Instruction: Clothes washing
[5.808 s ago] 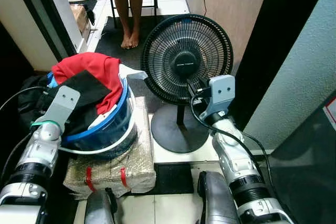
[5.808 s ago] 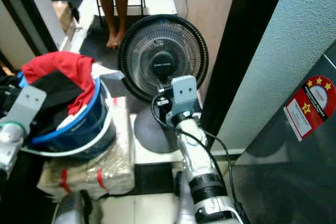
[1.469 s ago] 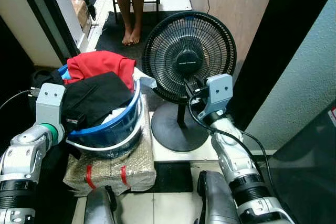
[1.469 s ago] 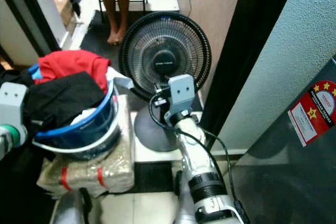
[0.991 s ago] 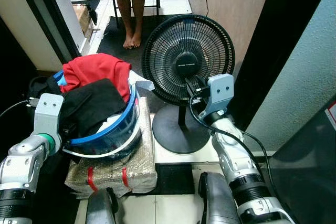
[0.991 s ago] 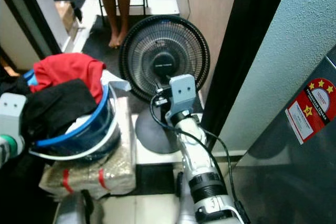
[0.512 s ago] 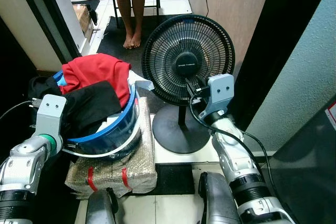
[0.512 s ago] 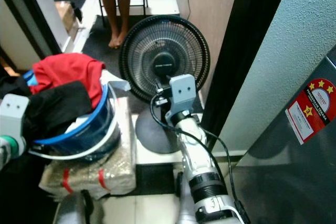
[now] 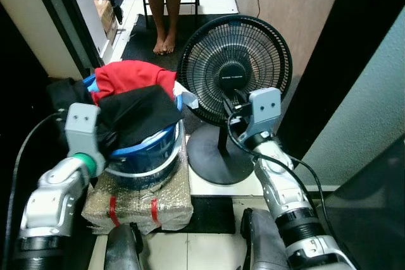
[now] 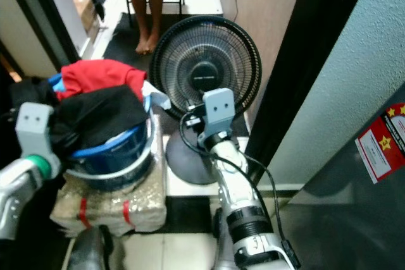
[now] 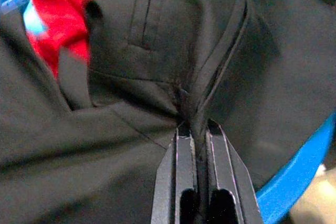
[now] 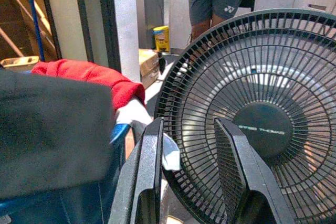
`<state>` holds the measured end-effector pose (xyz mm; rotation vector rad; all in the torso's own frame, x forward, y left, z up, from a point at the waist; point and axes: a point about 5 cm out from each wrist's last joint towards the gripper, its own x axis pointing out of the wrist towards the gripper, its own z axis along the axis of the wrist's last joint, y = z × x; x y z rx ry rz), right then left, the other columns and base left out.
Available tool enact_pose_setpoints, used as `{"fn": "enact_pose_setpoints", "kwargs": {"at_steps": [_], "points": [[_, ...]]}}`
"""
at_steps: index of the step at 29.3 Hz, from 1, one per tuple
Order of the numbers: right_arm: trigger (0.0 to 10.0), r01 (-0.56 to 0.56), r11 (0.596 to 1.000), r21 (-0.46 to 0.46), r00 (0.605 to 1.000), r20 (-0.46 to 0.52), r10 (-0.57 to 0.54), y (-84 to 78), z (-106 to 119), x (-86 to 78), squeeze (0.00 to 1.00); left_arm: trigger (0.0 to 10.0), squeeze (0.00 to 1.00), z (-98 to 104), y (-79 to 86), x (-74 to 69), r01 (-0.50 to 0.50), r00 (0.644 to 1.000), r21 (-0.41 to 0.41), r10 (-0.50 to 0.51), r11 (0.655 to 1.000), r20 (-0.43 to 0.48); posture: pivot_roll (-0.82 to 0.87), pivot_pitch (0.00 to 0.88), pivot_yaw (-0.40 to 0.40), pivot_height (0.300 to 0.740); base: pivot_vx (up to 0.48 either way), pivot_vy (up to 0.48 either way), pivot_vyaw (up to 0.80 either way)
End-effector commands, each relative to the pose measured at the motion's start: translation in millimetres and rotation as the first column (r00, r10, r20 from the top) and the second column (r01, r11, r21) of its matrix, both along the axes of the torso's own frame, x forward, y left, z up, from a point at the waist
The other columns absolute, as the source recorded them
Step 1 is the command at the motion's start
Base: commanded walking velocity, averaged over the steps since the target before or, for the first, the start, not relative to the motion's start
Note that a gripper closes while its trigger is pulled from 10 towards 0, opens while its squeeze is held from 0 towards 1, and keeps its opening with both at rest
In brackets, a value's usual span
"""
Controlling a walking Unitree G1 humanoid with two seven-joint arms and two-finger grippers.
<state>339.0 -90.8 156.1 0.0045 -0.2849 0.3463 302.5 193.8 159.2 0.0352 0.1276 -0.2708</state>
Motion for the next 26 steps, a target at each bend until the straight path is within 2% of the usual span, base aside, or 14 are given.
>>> {"fn": "enact_pose_setpoints", "kwargs": {"at_steps": [1, 2, 4, 5, 8, 9, 10, 11, 12, 13, 14, 16, 21, 26], "points": [[10.0, -0.002, 1.0, 0.009, 1.0, 0.005, 0.002, 1.2, 1.9, 0.5, 0.0, 10.0, 0.0, 11.4, -13.4, 1.2, 0.06, 0.996, -0.001, -0.06, 0.998, 0.062, 0.02, 0.0, 0.02, 0.395, 0.0, 0.0, 0.0], [10.0, -0.003, 1.0, 0.017, 1.0, 0.018, 0.003, 2.1, 6.0, 1.2, 0.0, 10.0, 0.0, 37.0, -33.4, 6.0, 0.089, 0.979, -0.001, -0.087, 0.996, 0.182, 0.02, 0.0, 0.022, 0.395, 0.0, 0.0, 0.0], [10.0, -0.003, 1.0, 0.017, 1.0, 0.018, 0.003, 2.1, 6.0, 1.2, 0.0, 10.0, 0.0, 37.0, -33.4, 6.0, 0.089, 0.979, -0.001, -0.087, 0.996, 0.182, 0.02, 0.0, 0.022, 0.395, 0.0, 0.0, 0.0], [10.0, -0.004, 1.0, 0.027, 0.999, 0.034, 0.003, 3.1, 11.3, 1.7, 0.0, 10.0, 0.0, 62.7, -49.3, 9.1, 0.103, 0.952, 0.0, -0.099, 0.995, 0.289, 0.01, 0.0, 0.026, 0.395, 0.0, 0.0, 0.0], [10.0, -0.004, 1.0, 0.027, 0.999, 0.034, 0.003, 3.1, 11.3, 1.7, 0.0, 10.0, 0.0, 62.7, -49.3, 9.1, 0.103, 0.952, 0.0, -0.099, 0.995, 0.289, 0.01, 0.0, 0.026, 0.395, 0.0, 0.0, 0.0], [10.0, -0.004, 0.999, 0.04, 0.999, 0.053, 0.002, 3.8, 17.4, 2.2, 0.0, 10.0, 0.0, 90.8, -61.0, 13.1, 0.102, 0.917, -0.003, -0.093, 0.995, 0.388, 0.02, 0.0, 0.027, 0.395, 0.0, 0.0, 0.0], [10.0, -0.004, 0.999, 0.04, 0.999, 0.053, 0.002, 3.8, 17.4, 2.2, 0.0, 10.0, 0.0, 90.8, -61.0, 13.1, 0.102, 0.917, -0.003, -0.093, 0.995, 0.388, 0.02, 0.0, 0.027, 0.395, 0.0, 0.0, 0.0], [10.0, -0.004, 0.998, 0.058, 0.997, 0.072, 0.0, 5.0, 23.7, 2.5, 0.0, 10.0, 0.0, 115.7, -66.9, 15.4, 0.091, 0.878, -0.008, -0.076, 0.996, 0.473, 0.02, 0.0, 0.03, 0.395, 0.0, 0.0, 0.0], [10.0, -0.004, 0.998, 0.058, 0.997, 0.072, 0.0, 5.0, 23.7, 2.5, 0.0, 10.0, 0.0, 115.7, -66.9, 15.4, 0.091, 0.878, -0.008, -0.076, 0.996, 0.473, 0.02, 0.0, 0.03, 0.395, 0.0, 0.0, 0.0], [10.0, -0.004, 0.997, 0.079, 0.996, 0.092, -0.003, 6.0, 30.2, 2.5, 0.0, 10.0, 0.0, 136.4, -67.6, 16.3, 0.07, 0.834, 0.001, -0.058, 0.998, 0.548, 0.02, 0.0, 0.032, 0.395, 0.0, 0.0, 0.0], [10.0, -0.004, 0.997, 0.079, 0.996, 0.092, -0.003, 6.0, 30.2, 2.5, 0.0, 10.0, 0.0, 136.4, -67.6, 16.3, 0.07, 0.834, 0.001, -0.058, 0.998, 0.548, 0.02, 0.0, 0.032, 0.395, 0.0, 0.0, 0.0], [10.0, -0.004, 0.994, 0.111, 0.992, 0.127, -0.01, 7.0, 41.0, 2.1, 0.0, 10.0, 0.0, 161.2, -63.7, 17.1, 0.015, 0.77, 0.023, -0.026, 1.0, 0.638, 0.02, 0.0, 0.034, 0.395, 0.0, 0.0, 0.0], [10.0, -0.006, 0.992, 0.123, 0.988, 0.151, -0.013, 7.5, 48.8, 2.0, 0.0, 10.0, 0.0, 165.8, -59.9, 22.6, -0.021, 0.764, 0.028, -0.002, 0.999, 0.645, 0.01, 0.0, 0.039, 0.395, 0.0, 0.0, 0.0], [10.0, -0.002, 0.991, 0.131, 0.987, 0.161, -0.019, 5.4, 51.9, 0.5, 0.0, 10.0, 0.0, 153.8, -53.0, 29.6, -0.089, 0.8, 0.016, 0.062, 0.996, 0.597, 0.01, 0.0, 0.04, 0.395, 0.0, 0.0, 0.0]]}}
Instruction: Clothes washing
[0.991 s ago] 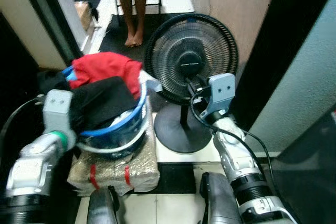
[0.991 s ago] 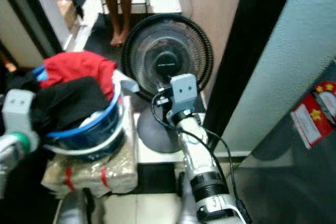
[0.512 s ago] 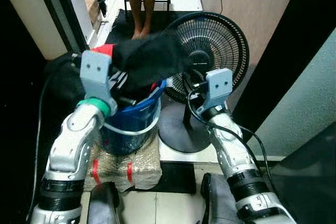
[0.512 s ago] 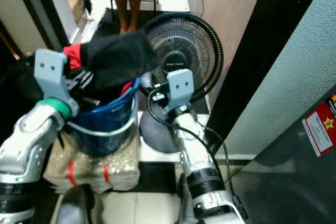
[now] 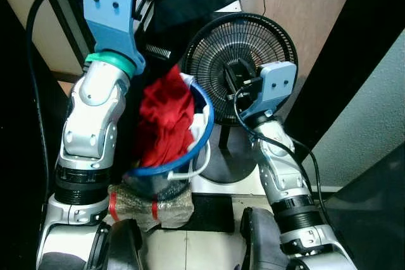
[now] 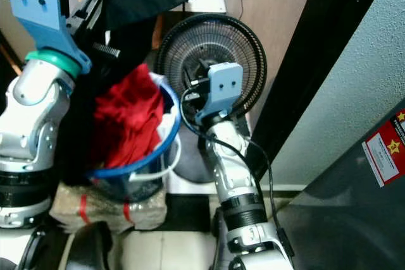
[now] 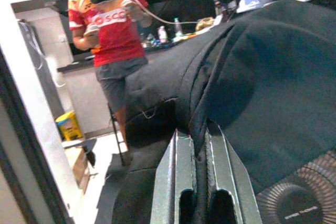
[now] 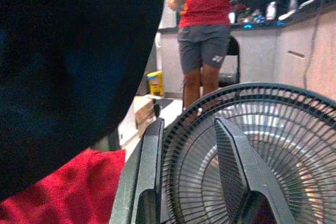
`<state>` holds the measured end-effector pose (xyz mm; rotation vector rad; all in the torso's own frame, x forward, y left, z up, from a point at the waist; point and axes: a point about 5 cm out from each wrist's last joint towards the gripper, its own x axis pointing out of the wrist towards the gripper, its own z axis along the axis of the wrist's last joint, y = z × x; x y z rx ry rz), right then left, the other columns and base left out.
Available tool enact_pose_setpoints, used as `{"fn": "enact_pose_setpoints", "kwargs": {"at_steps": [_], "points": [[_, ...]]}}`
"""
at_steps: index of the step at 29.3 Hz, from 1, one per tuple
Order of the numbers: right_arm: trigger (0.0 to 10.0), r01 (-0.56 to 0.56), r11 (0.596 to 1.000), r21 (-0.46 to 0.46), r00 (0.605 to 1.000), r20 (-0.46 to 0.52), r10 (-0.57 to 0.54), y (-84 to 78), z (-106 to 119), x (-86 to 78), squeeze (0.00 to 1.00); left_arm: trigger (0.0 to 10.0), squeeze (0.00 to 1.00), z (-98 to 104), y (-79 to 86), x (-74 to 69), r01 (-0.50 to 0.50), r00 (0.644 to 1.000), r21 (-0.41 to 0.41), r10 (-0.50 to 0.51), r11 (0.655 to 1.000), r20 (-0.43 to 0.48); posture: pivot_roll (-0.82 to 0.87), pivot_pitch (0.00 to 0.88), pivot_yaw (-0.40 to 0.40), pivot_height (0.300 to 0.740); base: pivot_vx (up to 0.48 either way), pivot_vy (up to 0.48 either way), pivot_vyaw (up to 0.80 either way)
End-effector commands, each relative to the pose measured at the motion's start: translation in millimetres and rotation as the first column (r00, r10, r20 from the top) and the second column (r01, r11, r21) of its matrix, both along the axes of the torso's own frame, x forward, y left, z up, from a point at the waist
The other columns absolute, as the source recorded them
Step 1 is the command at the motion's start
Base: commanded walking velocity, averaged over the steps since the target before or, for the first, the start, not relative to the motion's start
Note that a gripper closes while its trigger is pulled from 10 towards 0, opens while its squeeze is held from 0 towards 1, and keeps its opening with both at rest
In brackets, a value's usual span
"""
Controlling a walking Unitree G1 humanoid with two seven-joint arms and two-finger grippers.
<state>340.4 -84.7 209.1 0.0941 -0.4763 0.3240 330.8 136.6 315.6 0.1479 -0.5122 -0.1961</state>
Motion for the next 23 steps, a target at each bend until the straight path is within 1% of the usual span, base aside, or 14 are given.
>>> {"fn": "enact_pose_setpoints", "kwargs": {"at_steps": [1, 8, 11, 13, 14, 15, 16, 17, 18, 21, 23], "points": [[10.0, 0.001, 1.0, 0.007, 1.0, -0.013, -0.001, -0.7, -2.1, -1.3, 0.0, 10.0, 0.0, -7.1, 5.6, 3.2, -0.05, 0.998, 0.009, 0.05, 0.999, -0.029, 0.01, 0.0, 0.039, 0.395, 0.0, 0.0, 0.0], [10.0, -0.001, 1.0, 0.003, 1.0, -0.023, 0.001, -1.3, -3.2, -2.5, 0.0, 10.0, 0.0, -13.3, 9.0, 6.3, -0.077, 0.996, 0.016, 0.078, 0.997, -0.038, 0.01, 0.003, 0.037, 0.395, 0.0, 0.0, 0.0], [10.0, -0.001, 1.0, 0.002, 1.0, -0.023, 0.001, -1.4, -3.1, -2.2, 0.0, 10.0, 0.0, -12.7, 10.1, 6.7, -0.089, 0.995, 0.012, 0.089, 0.996, -0.037, 0.01, 0.003, 0.035, 0.395, 0.0, 0.0, 0.0], [10.0, -0.004, 1.0, 0.002, 1.0, -0.015, 0.004, -0.7, -0.8, -2.5, 0.0, 10.0, 0.0, -7.4, 12.4, 6.0, -0.103, 0.995, 0.005, 0.103, 0.995, -0.007, 0.01, 0.003, 0.036, 0.395, 0.0, 0.0, 0.0], [10.0, -0.005, 1.0, 0.004, 1.0, -0.01, 0.005, -0.4, 0.6, -2.8, 0.0, 10.0, 0.0, -4.6, 12.2, 4.7, -0.095, 0.995, 0.007, 0.095, 0.995, 0.009, 0.01, 0.003, 0.036, 0.395, 0.0, 0.0, 0.0], [10.0, -0.005, 1.0, 0.005, 1.0, -0.004, 0.005, -0.5, 2.5, -3.4, 0.0, 10.0, 0.0, -2.3, 9.7, 1.6, -0.066, 0.998, 0.016, 0.066, 0.998, 0.021, 0.01, 0.003, 0.037, 0.395, 0.0, 0.0, 0.0], [10.0, -0.005, 1.0, 0.005, 1.0, -0.004, 0.005, -0.5, 2.5, -3.4, 0.0, 10.0, 0.0, -2.3, 9.7, 1.6, -0.066, 0.998, 0.016, 0.066, 0.998, 0.021, 0.01, 0.003, 0.037, 0.395, 0.0, 0.0, 0.0], [10.0, -0.004, 1.0, 0.006, 1.0, 0.0, 0.004, -0.7, 3.6, -3.8, 0.0, 10.0, 0.0, -1.2, 7.6, -0.6, -0.043, 0.999, 0.024, 0.043, 0.999, 0.026, 0.01, 0.004, 0.037, 0.395, 0.0, 0.0, 0.0], [10.0, -0.004, 1.0, 0.006, 1.0, 0.0, 0.004, -0.7, 3.6, -3.8, 0.0, 10.0, 0.0, -1.2, 7.6, -0.6, -0.043, 0.999, 0.024, 0.043, 0.999, 0.026, 0.01, 0.004, 0.037, 0.395, 0.0, 0.0, 0.0], [10.0, 0.009, 1.0, 0.023, 1.0, 0.015, -0.009, -4.1, 8.3, -5.4, 0.0, 10.0, 0.0, -3.1, 2.2, -7.3, -0.002, 1.0, 0.061, 0.0, 0.998, 0.026, 0.01, 0.005, 0.038, 0.395, 0.0, 0.0, 0.0], [10.0, 0.011, 0.999, 0.047, 1.0, 0.023, -0.012, -6.8, 11.3, -6.1, 0.0, 10.0, 0.0, -4.8, 0.3, -11.3, 0.022, 1.0, 0.066, -0.024, 0.998, 0.02, 0.01, 0.005, 0.039, 0.395, 0.0, 0.0, 0.0]]}}
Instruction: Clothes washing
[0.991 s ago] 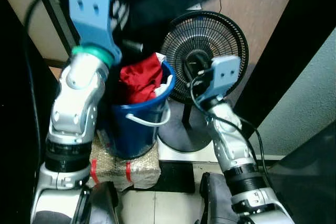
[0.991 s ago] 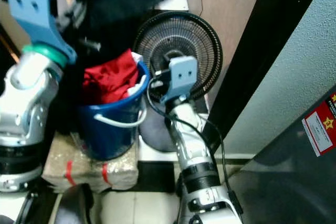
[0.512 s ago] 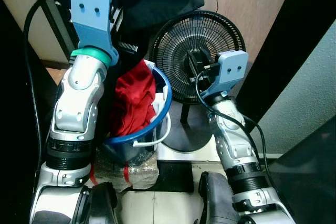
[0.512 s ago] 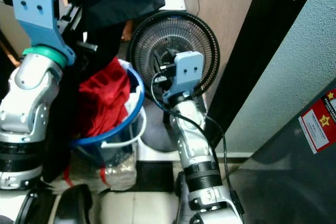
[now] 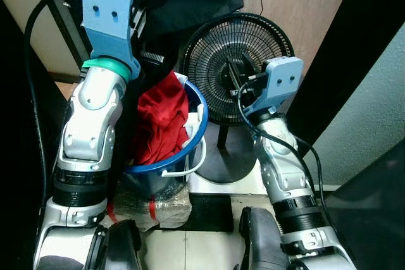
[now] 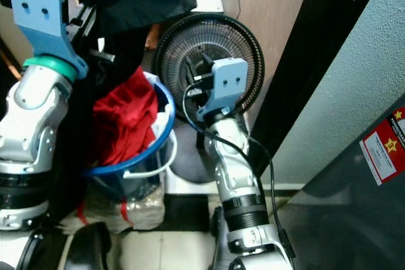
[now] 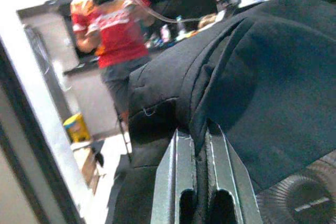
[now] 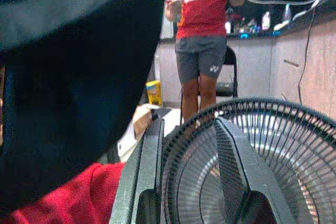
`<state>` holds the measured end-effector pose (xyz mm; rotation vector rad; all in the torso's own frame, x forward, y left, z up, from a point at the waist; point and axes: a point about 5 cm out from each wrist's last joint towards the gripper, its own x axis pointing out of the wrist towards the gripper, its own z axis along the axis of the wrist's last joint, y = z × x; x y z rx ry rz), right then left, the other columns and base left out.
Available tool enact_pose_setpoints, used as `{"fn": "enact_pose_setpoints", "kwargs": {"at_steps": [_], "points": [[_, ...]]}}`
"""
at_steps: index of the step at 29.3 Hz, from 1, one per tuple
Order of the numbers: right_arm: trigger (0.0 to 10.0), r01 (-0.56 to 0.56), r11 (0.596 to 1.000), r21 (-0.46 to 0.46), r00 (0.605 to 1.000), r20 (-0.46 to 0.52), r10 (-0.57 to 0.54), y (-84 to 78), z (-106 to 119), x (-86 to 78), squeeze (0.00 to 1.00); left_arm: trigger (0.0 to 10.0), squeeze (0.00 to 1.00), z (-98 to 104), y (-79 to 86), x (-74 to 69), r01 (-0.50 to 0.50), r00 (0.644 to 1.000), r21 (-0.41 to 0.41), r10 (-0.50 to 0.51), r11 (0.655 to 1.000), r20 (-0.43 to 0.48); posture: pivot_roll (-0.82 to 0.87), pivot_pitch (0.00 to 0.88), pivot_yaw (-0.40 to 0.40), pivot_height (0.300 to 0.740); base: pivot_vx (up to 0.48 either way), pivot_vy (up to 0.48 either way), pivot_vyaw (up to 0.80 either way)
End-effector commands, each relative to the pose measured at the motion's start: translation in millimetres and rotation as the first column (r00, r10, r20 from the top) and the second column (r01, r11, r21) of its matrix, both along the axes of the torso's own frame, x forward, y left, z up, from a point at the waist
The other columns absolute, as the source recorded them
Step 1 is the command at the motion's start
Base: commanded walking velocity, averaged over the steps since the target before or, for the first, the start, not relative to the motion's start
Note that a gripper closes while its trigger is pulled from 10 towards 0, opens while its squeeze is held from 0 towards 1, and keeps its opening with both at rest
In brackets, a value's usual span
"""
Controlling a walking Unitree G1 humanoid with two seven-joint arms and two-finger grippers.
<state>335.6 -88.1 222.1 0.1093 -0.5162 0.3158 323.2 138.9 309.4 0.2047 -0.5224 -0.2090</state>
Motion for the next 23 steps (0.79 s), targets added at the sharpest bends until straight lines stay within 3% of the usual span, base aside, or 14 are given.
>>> {"fn": "enact_pose_setpoints", "kwargs": {"at_steps": [1, 8, 23], "points": [[10.0, 0.006, 1.0, 0.024, 1.0, -0.013, -0.006, -3.4, -1.7, -1.2, 0.0, 10.0, 0.0, 1.4, -2.0, -3.7, 0.024, 1.0, 0.01, -0.024, 1.0, 0.004, 0.01, 0.005, 0.039, 0.395, 0.0, 0.0, 0.0], [10.0, 0.064, 0.996, 0.056, 0.998, -0.029, -0.062, -13.3, 1.5, 4.3, 0.0, 10.0, 0.0, -5.0, 1.8, -6.1, 0.025, 0.999, -0.002, -0.025, 1.0, -0.022, 0.02, 0.002, 0.039, 0.415, 0.0, 0.0, 0.0], [10.0, 0.072, 0.996, 0.054, 0.997, -0.045, -0.07, -15.9, 1.0, 4.2, 0.0, 10.0, 0.0, -8.6, 2.4, -7.5, 0.025, 0.999, 0.002, -0.025, 1.0, -0.042, 0.01, 0.0, 0.04, 0.473, 0.0, 0.0, 0.0]]}}
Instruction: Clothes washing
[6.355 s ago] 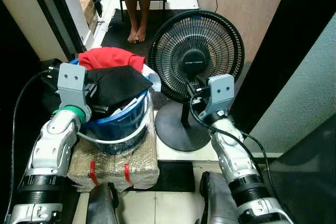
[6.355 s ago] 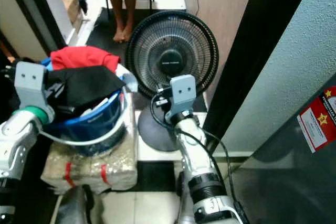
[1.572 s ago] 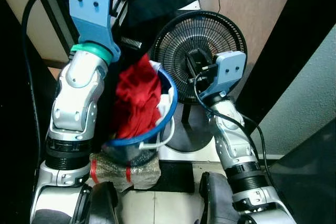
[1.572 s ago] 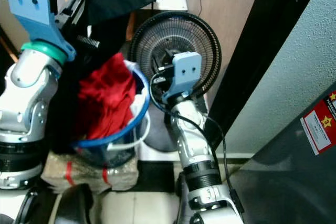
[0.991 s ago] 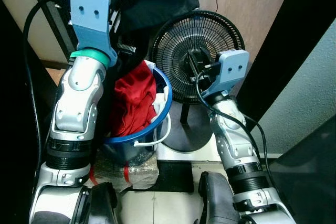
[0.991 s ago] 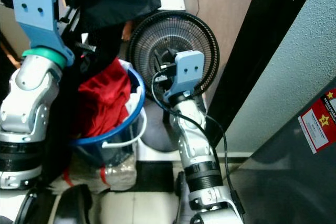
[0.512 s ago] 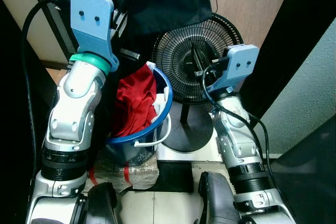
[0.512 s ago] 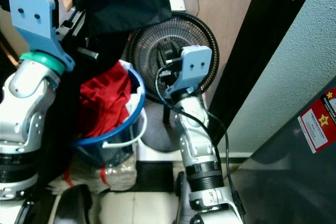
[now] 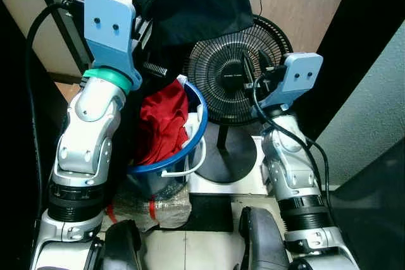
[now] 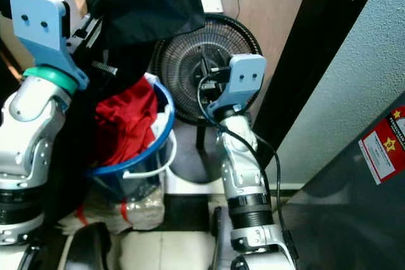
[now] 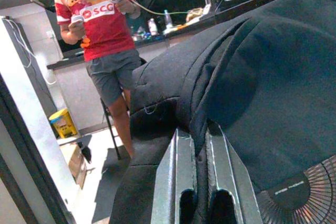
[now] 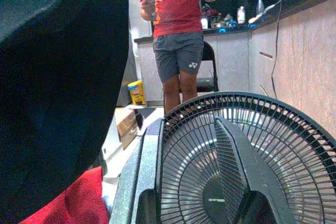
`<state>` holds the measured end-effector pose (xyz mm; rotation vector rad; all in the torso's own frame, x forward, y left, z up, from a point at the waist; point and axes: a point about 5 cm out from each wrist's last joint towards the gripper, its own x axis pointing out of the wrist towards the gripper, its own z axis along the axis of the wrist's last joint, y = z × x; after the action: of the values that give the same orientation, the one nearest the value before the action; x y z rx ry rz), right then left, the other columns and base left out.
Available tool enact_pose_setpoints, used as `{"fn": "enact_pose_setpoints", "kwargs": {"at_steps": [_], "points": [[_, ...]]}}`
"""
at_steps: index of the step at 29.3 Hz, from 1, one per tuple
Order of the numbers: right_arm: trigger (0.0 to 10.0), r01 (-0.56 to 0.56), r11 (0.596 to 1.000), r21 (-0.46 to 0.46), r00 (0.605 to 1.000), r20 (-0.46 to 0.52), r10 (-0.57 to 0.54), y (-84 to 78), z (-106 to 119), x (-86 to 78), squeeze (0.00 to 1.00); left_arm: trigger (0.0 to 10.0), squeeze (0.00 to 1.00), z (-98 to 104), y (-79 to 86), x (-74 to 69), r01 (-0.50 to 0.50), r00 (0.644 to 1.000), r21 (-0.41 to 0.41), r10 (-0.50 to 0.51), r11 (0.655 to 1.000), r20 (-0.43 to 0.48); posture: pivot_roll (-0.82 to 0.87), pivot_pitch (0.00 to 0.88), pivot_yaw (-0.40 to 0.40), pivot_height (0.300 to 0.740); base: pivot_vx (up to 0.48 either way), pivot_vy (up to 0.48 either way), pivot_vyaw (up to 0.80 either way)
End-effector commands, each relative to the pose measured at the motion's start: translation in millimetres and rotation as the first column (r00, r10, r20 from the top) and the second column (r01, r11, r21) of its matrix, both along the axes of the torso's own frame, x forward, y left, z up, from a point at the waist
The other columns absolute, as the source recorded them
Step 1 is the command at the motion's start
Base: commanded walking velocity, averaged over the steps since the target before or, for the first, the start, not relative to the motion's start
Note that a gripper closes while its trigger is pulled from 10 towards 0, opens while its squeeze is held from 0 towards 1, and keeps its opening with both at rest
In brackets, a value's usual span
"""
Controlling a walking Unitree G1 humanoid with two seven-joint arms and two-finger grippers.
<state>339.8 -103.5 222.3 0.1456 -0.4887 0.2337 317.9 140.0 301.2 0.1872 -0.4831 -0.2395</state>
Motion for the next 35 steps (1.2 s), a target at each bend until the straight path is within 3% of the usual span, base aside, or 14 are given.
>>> {"fn": "enact_pose_setpoints", "kwargs": {"at_steps": [1, 35], "points": [[10.0, 0.003, 1.0, 0.006, 1.0, -0.005, -0.003, -0.5, 0.9, 0.0, 0.0, 10.0, 0.0, -0.4, 1.3, -2.3, -0.003, 1.0, 0.008, 0.003, 1.0, 0.001, 0.01, 0.0, 0.04, 0.473, 0.0, 0.0, 0.0], [10.0, -0.007, 1.0, -0.004, 1.0, -0.008, 0.007, 1.6, 1.6, 0.8, 0.0, 10.0, 0.0, -2.4, 4.5, -1.2, -0.021, 1.0, 0.016, 0.021, 1.0, -0.006, 0.02, 0.0, 0.038, 0.58, 0.0, 0.0, 0.0]]}}
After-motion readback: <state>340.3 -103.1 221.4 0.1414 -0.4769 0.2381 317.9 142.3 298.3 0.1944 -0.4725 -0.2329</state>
